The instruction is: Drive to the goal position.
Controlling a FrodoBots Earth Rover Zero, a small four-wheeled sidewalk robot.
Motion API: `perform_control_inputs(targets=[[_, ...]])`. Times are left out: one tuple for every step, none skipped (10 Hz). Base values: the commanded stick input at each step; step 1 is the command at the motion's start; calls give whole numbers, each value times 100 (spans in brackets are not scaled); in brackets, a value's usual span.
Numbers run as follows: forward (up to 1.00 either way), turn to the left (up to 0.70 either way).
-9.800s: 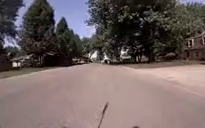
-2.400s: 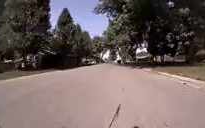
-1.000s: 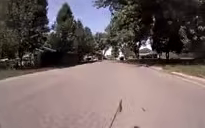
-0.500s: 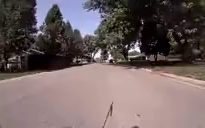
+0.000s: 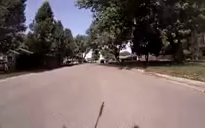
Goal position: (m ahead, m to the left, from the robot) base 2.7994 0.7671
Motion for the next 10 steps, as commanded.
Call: perform_control_inputs(targets=[[69, 3], [69, 3], [69, 3], [69, 3], [69, 3], [69, 3], [69, 3], [69, 3], [69, 3], [69, 3]])
